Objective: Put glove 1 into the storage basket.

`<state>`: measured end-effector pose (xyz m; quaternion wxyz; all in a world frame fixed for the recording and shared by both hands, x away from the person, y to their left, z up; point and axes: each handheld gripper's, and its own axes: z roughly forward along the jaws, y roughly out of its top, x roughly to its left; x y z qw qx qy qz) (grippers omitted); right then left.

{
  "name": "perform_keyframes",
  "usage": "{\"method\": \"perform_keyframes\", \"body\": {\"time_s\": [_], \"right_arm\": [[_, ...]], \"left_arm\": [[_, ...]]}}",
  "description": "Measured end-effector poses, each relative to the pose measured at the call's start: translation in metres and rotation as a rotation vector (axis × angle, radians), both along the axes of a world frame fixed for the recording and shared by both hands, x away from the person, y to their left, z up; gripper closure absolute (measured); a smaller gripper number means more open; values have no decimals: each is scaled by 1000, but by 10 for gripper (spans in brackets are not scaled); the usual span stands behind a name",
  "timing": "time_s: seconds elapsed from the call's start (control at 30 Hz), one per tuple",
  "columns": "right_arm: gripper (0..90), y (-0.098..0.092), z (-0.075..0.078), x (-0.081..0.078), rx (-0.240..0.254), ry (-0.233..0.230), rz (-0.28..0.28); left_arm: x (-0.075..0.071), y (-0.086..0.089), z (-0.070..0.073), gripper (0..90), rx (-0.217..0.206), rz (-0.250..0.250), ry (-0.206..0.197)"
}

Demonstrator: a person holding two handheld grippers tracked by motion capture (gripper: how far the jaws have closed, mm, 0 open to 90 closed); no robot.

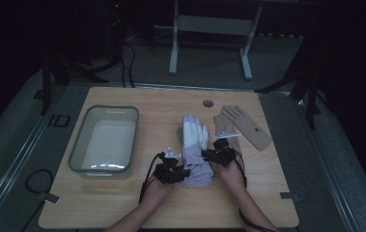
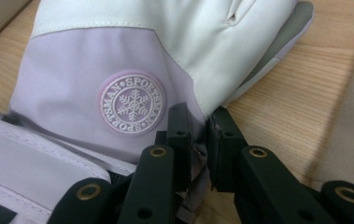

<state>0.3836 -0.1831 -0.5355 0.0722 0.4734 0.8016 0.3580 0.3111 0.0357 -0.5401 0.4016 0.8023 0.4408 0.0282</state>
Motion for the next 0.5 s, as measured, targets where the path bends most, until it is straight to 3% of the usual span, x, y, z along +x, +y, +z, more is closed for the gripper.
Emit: {"method": "perform_keyframes", "body": {"time_s": [0.3,0.5], "right_arm": [[817,2,12,-3,-22,-29,-2],[818,6,29,-4,-8,-60,1]], "left_arm": [[3,2,11,756,8,-29,-6],[3,7,29,757,8,-43,-31]]}}
